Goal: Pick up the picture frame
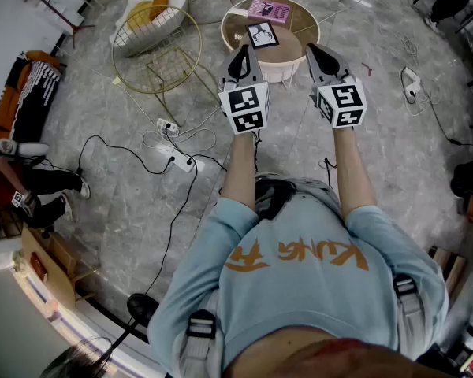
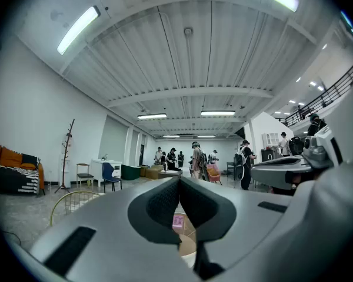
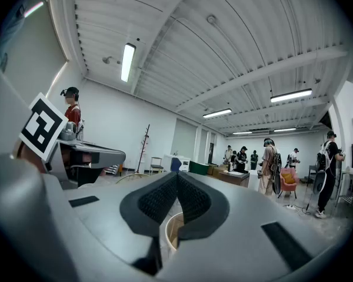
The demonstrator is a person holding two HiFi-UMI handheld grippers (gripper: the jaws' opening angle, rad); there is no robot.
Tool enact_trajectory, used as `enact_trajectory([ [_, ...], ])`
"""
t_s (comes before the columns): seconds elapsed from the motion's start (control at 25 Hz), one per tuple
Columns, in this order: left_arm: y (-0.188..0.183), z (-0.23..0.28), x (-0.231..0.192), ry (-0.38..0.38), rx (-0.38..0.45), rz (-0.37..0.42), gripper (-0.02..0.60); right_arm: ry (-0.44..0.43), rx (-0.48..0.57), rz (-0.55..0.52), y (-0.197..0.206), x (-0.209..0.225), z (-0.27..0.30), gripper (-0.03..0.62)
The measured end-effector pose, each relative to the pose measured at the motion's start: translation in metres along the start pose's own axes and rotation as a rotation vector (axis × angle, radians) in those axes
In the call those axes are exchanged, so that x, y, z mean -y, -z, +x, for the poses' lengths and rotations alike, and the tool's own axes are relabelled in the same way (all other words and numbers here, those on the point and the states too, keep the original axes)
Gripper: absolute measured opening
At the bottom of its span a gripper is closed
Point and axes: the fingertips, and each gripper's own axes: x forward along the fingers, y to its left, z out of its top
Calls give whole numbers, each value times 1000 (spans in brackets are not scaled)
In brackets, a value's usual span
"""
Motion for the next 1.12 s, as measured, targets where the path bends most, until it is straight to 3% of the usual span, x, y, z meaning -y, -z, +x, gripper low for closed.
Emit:
enact_trajectory([
  [0.36,-3,4,-11,15,-12,0,20,16,4,-5,-7,-7,13,-3],
  [1.12,14,8,-42,5,-41,-78,20,-10,-61,-27,6,-25,31,-3],
])
